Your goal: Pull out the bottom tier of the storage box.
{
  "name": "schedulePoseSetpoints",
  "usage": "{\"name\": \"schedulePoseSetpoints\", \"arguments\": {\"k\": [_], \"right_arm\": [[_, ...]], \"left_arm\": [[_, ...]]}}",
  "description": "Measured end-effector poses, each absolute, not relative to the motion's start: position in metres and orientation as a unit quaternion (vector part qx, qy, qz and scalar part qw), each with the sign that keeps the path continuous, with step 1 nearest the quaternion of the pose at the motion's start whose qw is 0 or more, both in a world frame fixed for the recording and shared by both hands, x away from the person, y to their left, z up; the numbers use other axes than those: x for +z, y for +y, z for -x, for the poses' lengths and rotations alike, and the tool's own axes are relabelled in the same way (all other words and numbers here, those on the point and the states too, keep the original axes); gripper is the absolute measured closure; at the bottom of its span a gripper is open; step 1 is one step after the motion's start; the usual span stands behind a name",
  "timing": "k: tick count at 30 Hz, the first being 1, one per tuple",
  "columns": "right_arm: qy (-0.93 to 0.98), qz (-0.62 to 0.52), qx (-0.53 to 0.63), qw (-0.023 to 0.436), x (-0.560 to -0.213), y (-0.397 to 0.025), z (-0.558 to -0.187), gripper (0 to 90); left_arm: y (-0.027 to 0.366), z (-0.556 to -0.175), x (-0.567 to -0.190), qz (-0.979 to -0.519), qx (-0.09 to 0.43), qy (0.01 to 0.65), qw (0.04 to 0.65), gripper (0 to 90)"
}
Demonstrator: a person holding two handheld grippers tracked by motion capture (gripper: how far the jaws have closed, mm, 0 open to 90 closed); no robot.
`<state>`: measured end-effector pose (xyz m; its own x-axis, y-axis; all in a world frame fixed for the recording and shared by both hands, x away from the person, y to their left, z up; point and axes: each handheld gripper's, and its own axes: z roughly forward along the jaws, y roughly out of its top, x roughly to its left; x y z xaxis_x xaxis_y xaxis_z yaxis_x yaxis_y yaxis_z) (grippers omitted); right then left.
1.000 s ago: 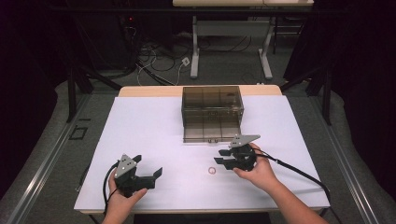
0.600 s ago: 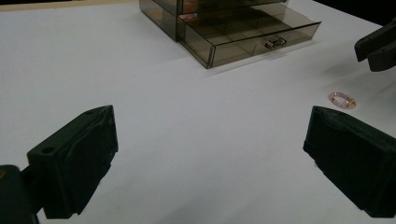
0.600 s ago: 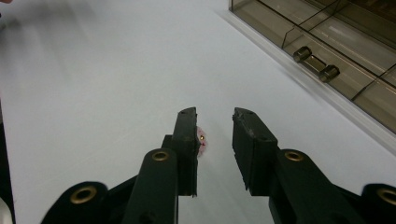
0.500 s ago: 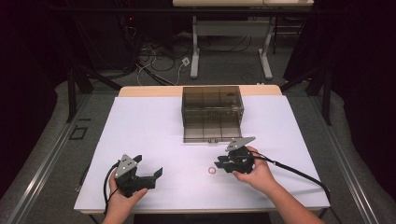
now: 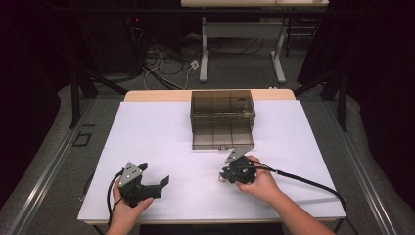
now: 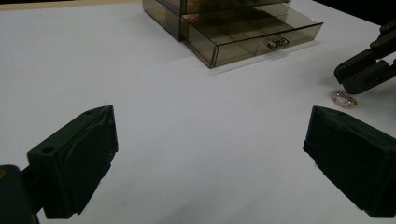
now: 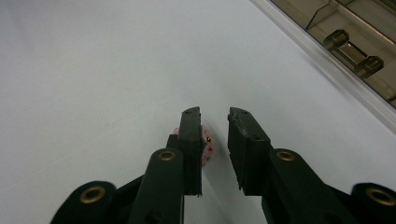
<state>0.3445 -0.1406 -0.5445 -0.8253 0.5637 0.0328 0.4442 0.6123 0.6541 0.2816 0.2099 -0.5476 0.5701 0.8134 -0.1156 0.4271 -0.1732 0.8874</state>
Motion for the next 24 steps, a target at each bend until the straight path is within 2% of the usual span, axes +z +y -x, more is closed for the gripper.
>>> {"name": "schedulePoseSetpoints", "arguments": {"k": [14,20,24], "right_arm": [[0.892,-0.29,0.336,0.084,-0.552,-0.1378,-0.3448,80.9],[0.892,-0.29,0.337,0.078,-0.5524,-0.1375,-0.344,88.0],[0.89,-0.296,0.339,0.072,-0.5523,-0.1373,-0.3433,88.5]], "left_arm": [[0.2104,-0.2817,-0.5477,-0.739,0.199,0.419,0.488,2.9],[0.21,-0.2815,-0.5475,-0.74,0.199,0.42,0.486,2.9],[0.2099,-0.2815,-0.5475,-0.74,0.199,0.42,0.486,2.9]]}}
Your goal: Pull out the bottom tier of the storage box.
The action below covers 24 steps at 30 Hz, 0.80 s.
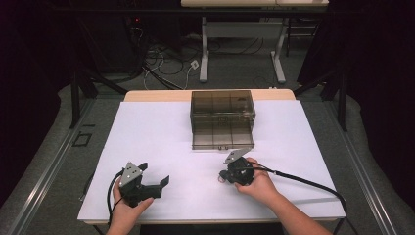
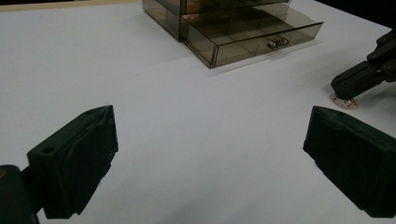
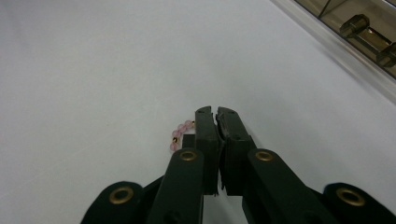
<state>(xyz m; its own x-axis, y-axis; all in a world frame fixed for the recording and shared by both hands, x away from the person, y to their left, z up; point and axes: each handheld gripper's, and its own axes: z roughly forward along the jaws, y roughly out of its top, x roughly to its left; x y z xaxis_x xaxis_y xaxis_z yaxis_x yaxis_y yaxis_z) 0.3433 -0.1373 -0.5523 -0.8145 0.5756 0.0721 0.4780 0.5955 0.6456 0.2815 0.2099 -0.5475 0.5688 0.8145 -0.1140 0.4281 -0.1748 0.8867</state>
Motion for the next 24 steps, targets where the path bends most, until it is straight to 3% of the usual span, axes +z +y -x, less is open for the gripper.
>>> {"name": "schedulePoseSetpoints", "arguments": {"k": [24], "right_arm": [[0.877,-0.307,0.362,0.072,-0.541,-0.14,-0.345,88.8]], "left_arm": [[0.21,-0.282,-0.547,-0.739,0.198,0.421,0.487,2.9]]}}
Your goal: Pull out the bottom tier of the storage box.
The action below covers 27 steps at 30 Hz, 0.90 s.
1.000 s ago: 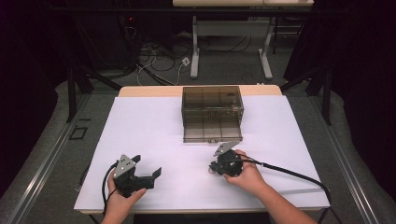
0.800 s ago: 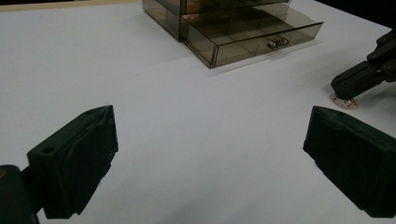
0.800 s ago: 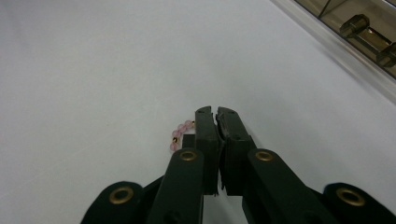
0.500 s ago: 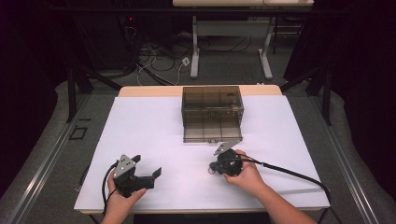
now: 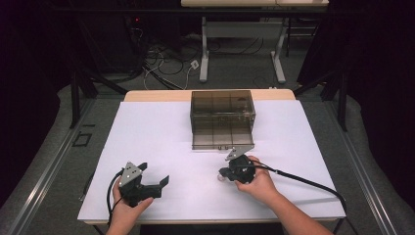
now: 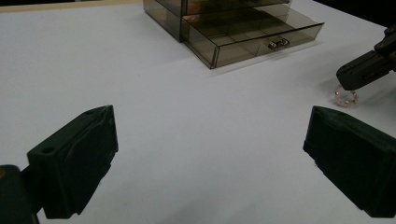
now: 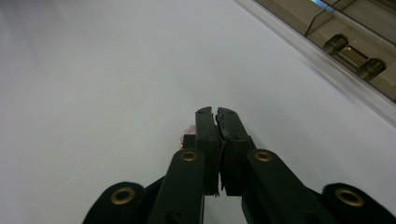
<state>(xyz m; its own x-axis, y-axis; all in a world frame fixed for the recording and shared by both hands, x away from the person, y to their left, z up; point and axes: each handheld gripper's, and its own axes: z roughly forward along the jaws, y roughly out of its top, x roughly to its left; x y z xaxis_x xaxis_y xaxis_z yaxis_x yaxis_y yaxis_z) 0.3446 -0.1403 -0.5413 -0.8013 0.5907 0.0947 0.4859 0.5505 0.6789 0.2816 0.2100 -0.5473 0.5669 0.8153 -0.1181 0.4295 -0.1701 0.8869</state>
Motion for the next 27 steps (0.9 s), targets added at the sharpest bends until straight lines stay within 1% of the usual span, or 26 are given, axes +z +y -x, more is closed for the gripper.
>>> {"name": "schedulePoseSetpoints", "arguments": {"k": [13,15,17,18,20,22,24,27], "right_arm": [[0.87,-0.31,0.374,0.089,-0.526,-0.145,-0.35,88.8],[0.877,-0.297,0.362,0.108,-0.523,-0.14,-0.348,88.8],[0.876,-0.294,0.368,0.1,-0.518,-0.134,-0.348,88.8],[0.879,-0.288,0.365,0.11,-0.515,-0.13,-0.349,88.8],[0.876,-0.291,0.37,0.104,-0.511,-0.126,-0.352,88.8],[0.879,-0.284,0.366,0.114,-0.507,-0.122,-0.354,88.8],[0.874,-0.29,0.377,0.105,-0.502,-0.12,-0.357,88.8],[0.876,-0.286,0.372,0.116,-0.498,-0.115,-0.362,88.8]], "left_arm": [[0.21,-0.282,-0.547,-0.738,0.198,0.42,0.488,2.9],[0.21,-0.282,-0.547,-0.739,0.198,0.42,0.488,2.9],[0.21,-0.282,-0.547,-0.74,0.201,0.418,0.487,2.9],[0.21,-0.282,-0.547,-0.739,0.201,0.418,0.488,2.9],[0.211,-0.281,-0.547,-0.738,0.204,0.42,0.488,2.9],[0.212,-0.281,-0.547,-0.737,0.202,0.422,0.489,2.9],[0.214,-0.281,-0.547,-0.737,0.203,0.421,0.487,2.9],[0.214,-0.281,-0.547,-0.736,0.203,0.423,0.488,2.9]]}}
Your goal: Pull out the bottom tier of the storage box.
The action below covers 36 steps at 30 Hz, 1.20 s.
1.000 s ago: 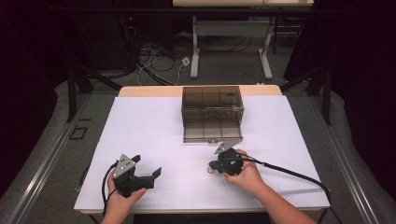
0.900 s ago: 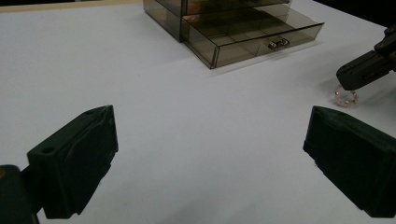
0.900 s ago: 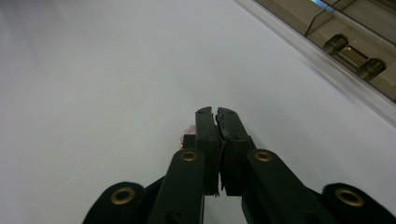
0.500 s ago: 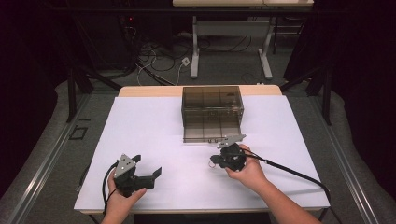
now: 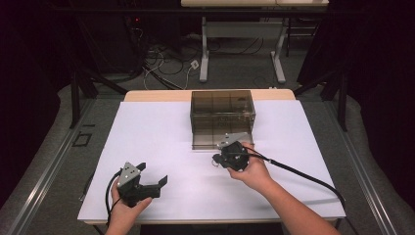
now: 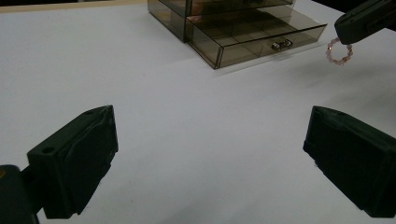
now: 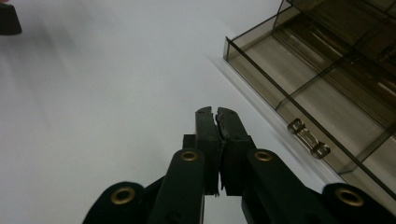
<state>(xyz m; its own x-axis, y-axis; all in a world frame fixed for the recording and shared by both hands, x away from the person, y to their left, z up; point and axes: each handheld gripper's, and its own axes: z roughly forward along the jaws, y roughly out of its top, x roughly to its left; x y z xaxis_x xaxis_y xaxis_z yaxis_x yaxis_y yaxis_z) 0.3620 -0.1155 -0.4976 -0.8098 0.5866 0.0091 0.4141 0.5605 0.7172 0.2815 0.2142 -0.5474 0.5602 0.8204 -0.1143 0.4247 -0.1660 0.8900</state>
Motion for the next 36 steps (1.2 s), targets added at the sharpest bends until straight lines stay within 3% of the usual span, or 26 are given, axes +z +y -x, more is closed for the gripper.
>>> {"name": "schedulePoseSetpoints", "arguments": {"k": [23,36], "right_arm": [[0.874,-0.288,0.372,0.124,-0.46,-0.079,-0.396,88.8],[0.857,-0.326,0.376,0.134,-0.459,-0.08,-0.423,88.8]], "left_arm": [[0.218,-0.28,-0.546,-0.731,0.206,0.427,0.49,2.9],[0.219,-0.28,-0.545,-0.73,0.206,0.428,0.492,2.9]]}}
